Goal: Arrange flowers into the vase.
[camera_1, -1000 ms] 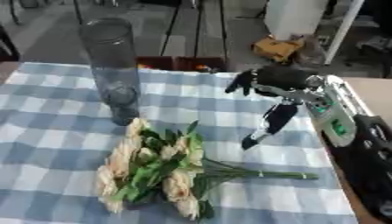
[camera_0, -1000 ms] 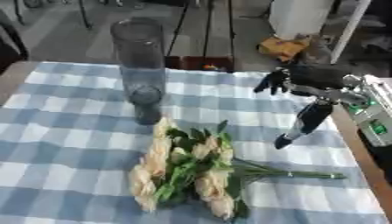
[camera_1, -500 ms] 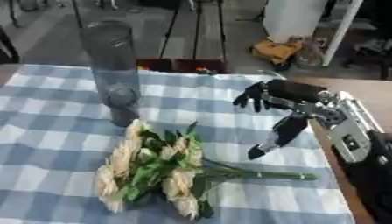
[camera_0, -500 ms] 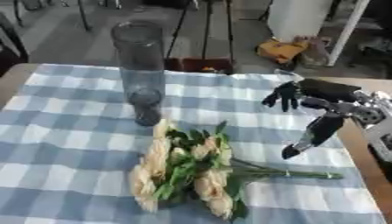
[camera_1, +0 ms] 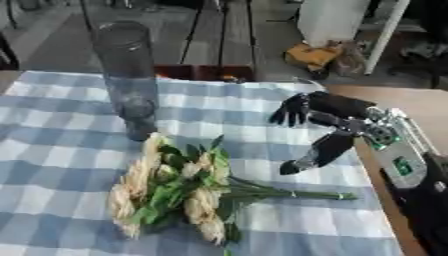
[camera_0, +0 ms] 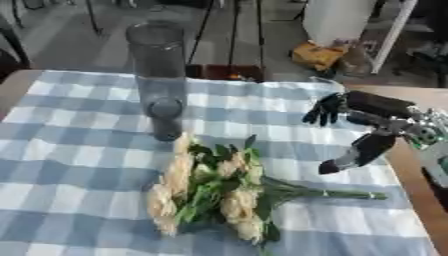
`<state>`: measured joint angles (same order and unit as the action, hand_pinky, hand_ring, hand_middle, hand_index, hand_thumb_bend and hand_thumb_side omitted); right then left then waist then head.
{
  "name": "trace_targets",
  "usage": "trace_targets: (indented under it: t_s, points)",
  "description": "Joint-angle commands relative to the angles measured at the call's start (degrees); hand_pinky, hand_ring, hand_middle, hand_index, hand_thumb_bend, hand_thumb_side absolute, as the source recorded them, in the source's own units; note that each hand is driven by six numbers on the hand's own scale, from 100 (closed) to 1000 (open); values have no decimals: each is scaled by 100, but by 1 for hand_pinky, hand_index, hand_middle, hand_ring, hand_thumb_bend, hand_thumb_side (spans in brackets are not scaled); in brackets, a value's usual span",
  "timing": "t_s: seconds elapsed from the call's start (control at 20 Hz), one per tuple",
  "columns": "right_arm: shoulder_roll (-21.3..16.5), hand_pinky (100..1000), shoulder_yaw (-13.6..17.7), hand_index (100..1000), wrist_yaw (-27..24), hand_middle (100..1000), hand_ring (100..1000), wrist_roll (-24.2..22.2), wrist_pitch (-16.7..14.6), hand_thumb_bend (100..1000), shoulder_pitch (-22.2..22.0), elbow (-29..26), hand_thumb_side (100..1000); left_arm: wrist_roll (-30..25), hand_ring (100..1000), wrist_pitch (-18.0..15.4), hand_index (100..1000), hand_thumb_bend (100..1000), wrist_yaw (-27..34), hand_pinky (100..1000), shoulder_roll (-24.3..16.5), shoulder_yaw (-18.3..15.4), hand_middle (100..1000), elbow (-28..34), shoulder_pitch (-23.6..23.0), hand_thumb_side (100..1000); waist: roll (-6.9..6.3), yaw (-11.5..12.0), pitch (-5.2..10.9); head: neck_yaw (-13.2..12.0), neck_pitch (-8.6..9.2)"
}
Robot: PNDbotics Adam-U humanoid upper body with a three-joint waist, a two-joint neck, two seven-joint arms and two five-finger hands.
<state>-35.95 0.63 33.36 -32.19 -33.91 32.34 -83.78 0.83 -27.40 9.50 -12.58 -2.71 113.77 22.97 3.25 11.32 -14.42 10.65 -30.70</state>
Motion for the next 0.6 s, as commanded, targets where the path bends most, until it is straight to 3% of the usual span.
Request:
trace_targets:
  t_s: [0.05, 0.6]
  points:
    - [-55, 556, -26, 793, 18, 647, 595, -1596, -1806, 693, 8, -135, 705, 2, 683, 18, 892, 103, -4, 568, -57, -8, 615, 82, 51, 883, -24, -14, 126, 3, -32]
    - [287, 536, -217, 823, 900, 659, 577, -1083, -1806, 696, -301, -91, 639, -11, 683, 33, 891, 100, 20, 567, -42, 14, 614, 82, 69, 885, -36, -62, 117, 69, -60]
